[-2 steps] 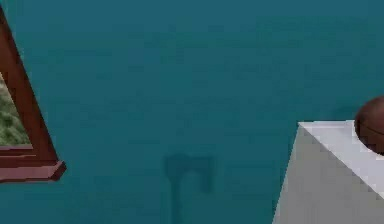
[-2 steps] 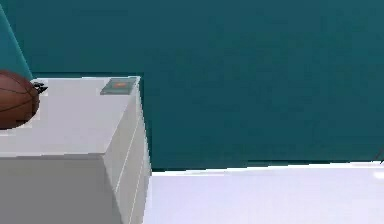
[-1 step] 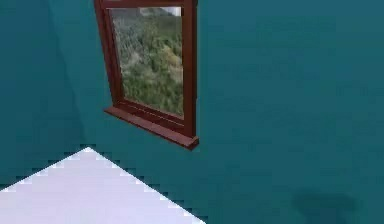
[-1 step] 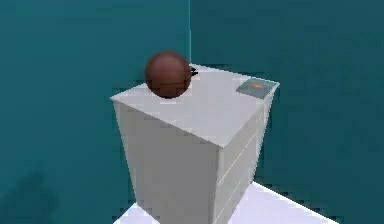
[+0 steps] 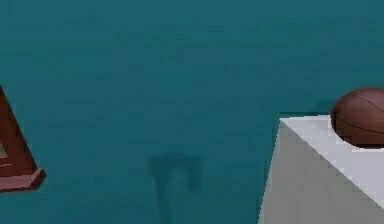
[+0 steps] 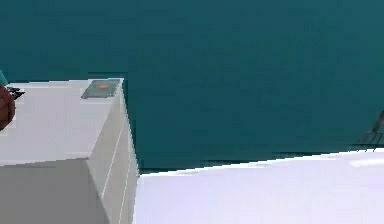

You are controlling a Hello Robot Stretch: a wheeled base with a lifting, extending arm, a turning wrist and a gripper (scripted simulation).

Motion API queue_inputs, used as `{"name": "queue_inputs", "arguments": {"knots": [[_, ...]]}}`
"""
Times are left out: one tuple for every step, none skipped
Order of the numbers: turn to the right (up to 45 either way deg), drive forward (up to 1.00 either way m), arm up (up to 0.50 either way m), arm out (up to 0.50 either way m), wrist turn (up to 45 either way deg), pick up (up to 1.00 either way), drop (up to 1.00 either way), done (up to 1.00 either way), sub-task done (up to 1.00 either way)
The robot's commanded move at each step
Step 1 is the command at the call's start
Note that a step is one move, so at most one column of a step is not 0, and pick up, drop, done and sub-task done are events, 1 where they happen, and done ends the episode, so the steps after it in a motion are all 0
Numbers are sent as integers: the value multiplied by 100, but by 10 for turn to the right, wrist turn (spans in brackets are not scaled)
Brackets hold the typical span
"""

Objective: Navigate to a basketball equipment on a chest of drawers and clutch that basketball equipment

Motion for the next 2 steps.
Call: {"name": "queue_inputs", "arguments": {"knots": [[450,0,0,0,0,0,0,0,0],[360,0,0,0,0,0,0,0,0]]}}
